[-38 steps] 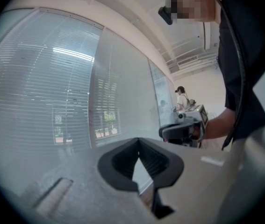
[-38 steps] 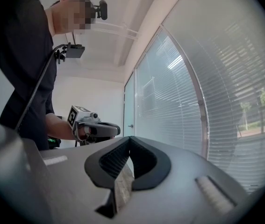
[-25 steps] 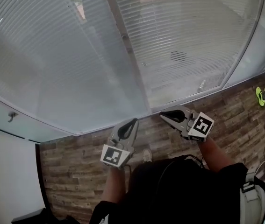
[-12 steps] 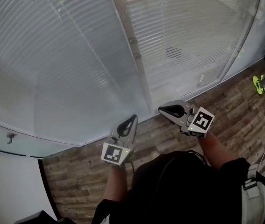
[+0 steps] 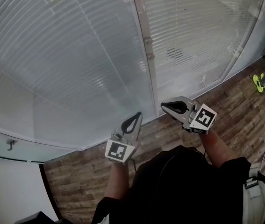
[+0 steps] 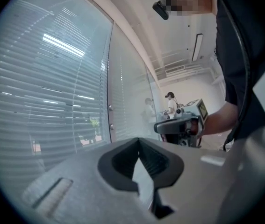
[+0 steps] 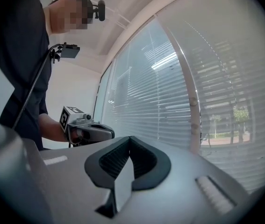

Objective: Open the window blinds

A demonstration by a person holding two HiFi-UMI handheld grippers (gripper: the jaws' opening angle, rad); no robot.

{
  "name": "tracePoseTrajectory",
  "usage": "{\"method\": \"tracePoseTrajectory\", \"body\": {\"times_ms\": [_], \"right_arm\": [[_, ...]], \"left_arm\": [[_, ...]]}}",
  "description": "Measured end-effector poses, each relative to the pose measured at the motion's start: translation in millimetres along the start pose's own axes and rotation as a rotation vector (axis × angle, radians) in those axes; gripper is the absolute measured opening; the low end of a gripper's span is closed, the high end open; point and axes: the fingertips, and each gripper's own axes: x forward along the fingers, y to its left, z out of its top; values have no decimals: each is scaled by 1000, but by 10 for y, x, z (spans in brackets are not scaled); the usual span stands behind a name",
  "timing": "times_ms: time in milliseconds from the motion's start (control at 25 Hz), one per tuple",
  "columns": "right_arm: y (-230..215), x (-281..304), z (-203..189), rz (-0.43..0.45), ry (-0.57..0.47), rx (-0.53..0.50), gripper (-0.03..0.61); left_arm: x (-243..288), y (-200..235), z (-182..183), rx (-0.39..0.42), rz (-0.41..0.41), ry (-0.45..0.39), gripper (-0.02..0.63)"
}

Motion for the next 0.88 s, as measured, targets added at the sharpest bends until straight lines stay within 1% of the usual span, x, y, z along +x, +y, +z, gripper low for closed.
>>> {"method": "tracePoseTrajectory", "body": {"times_ms": [240, 520, 680, 880], "right_arm": [[-14, 154, -3, -16, 12, -21, 6], [-95, 193, 23, -58, 37, -57, 6], [-141, 187, 7, -71, 48, -62, 6], [-235, 210, -9, -81, 114, -113, 6]], "left_arm": [[-48, 153, -18, -7, -20, -16, 5], [-32, 165, -87, -20, -55, -11, 5], [-41, 175, -81, -26, -59, -15, 5], [-57, 211, -71, -27, -49, -23, 5]]}}
